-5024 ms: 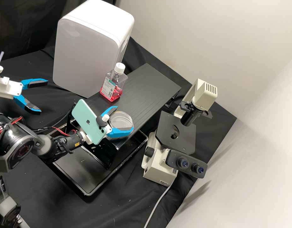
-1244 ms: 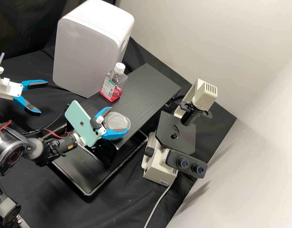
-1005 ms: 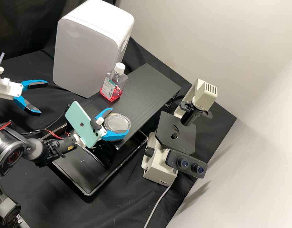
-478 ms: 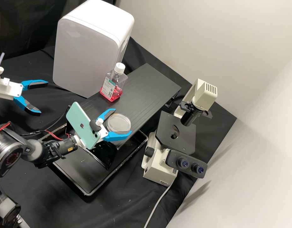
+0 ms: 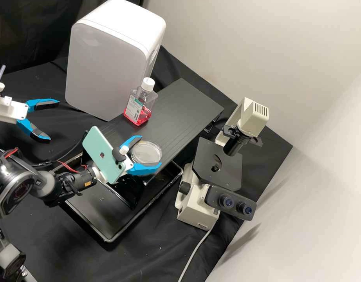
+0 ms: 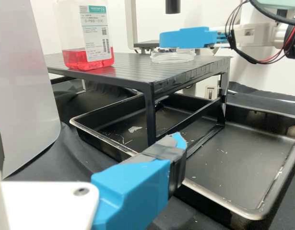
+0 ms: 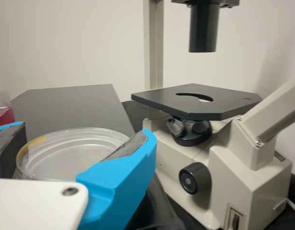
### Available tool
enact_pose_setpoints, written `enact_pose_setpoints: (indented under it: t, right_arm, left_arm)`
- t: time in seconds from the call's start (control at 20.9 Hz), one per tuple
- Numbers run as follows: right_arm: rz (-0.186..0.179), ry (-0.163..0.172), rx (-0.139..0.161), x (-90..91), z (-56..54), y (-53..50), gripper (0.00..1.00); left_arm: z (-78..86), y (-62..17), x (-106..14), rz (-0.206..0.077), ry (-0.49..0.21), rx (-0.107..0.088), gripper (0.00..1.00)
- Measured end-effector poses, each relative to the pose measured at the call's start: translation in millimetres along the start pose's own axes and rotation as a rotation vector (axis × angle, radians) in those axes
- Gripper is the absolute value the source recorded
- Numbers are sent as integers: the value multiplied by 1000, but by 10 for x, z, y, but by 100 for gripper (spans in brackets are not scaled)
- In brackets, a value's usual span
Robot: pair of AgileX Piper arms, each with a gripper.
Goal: Place the lid on the petri dish
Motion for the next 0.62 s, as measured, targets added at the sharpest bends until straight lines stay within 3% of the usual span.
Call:
enact_pose_setpoints:
  t: [0.33, 0.62]
  right_arm:
    - [-6, 1, 1, 41, -23, -44, 0]
    - [-4, 0, -20, 43, -23, -42, 0]
  left_arm:
    - [0, 0, 0, 0, 0, 0, 100]
    - [0, 0, 0, 0, 0, 0, 100]
